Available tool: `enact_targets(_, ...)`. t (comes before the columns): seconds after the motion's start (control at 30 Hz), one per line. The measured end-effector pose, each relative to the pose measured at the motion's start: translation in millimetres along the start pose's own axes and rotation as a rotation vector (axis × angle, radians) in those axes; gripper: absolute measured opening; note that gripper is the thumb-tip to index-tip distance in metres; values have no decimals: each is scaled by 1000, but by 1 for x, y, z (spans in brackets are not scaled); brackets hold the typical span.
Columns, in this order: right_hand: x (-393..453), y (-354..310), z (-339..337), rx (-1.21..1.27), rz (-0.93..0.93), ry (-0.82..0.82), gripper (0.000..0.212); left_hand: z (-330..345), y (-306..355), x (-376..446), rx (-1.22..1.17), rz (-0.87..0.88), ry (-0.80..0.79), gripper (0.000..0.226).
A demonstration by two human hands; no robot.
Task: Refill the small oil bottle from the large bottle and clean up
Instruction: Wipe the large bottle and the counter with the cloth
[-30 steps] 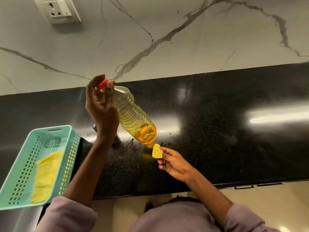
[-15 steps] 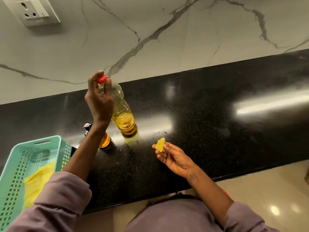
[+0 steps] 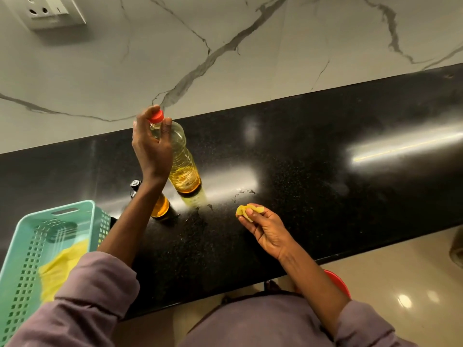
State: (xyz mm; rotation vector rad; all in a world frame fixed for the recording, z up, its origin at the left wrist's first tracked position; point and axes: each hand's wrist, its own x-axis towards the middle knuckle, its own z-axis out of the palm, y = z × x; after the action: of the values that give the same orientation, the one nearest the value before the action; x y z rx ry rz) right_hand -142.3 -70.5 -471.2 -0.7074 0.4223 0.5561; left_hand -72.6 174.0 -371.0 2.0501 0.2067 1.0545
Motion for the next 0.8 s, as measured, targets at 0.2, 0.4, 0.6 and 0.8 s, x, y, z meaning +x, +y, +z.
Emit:
enact_targets(0.2, -1, -2, -9, -29, -74, 85, 13, -2, -3, 2, 46, -10, -79, 48)
enact_targets(0.4, -4, -7, -14, -203, -118, 148, 15, -6, 0, 2, 58, -17, -92, 52)
enact_targets(0.6, -10, -7, -16, -317, -138, 170, 21, -13, 26, -16, 78, 284, 50, 45)
enact_targets(0.8, -14, -4, 4, -288, -180, 133, 11, 3, 58, -141, -26, 123, -595, 39)
